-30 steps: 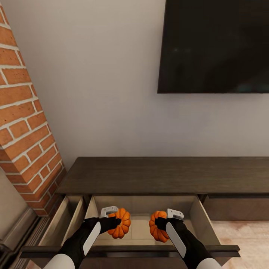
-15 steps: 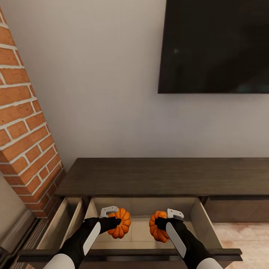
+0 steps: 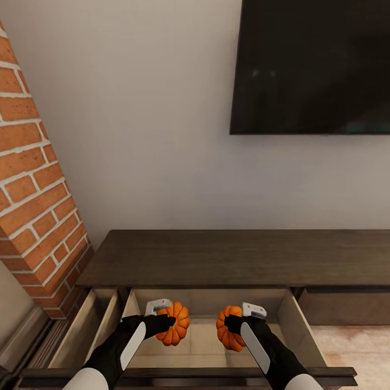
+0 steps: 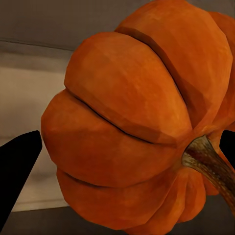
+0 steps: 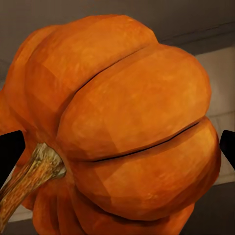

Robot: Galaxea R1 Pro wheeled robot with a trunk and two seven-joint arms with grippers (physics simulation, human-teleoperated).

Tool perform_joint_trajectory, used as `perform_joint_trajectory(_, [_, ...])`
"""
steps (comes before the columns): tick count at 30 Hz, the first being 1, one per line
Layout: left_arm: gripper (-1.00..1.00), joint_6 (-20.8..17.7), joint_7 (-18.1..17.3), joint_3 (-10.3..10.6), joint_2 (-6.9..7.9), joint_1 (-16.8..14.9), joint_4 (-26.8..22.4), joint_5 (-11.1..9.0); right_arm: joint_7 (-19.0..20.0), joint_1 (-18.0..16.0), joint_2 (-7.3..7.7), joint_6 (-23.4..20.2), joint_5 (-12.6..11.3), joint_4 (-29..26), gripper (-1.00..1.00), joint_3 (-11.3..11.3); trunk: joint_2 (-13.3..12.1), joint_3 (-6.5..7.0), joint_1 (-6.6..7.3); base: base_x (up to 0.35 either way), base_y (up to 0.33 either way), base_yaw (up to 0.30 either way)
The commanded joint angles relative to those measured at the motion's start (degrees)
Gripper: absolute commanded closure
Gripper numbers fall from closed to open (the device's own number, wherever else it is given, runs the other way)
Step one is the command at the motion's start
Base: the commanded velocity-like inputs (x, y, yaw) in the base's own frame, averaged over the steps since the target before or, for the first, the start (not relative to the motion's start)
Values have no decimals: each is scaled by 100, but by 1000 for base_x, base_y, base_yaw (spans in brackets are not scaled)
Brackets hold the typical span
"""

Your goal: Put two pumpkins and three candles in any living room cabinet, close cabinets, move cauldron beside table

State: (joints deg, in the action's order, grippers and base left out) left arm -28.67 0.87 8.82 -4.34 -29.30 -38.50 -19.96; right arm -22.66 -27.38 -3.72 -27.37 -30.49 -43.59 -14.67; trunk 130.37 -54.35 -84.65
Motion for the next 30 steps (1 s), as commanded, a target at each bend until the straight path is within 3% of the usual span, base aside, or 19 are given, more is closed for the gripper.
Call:
perform_joint_trajectory(1, [100, -25, 10, 6, 2, -3, -9, -30, -63, -4, 3, -2, -60, -10, 100, -21, 44, -24, -21, 0, 0, 0])
perform_joint_trajectory(5, [100, -20, 10, -7, 1, -4, -9, -28, 34, -4, 21, 2, -115, -17, 100, -12, 205, -95, -109, 0, 0, 0])
perform_joint_trajectory(9, [100, -17, 10, -5, -4, -1, -9, -33, 788, -4, 42, -4, -139, -11, 100, 31, 365, -167, -197, 0, 0, 0])
perform_joint_trajectory(12, [100, -16, 10, -2, -5, 0, -9, -34, 1010, -4, 44, -5, -130, -10, 100, 40, 485, -221, -263, 0, 0, 0])
perform_joint_trajectory(30, [100, -7, 41, -3, -6, -1, -9, -25, 1080, -4, 13, -6, -106, -10, 100, 43, 1207, -544, -658, 0, 0, 0])
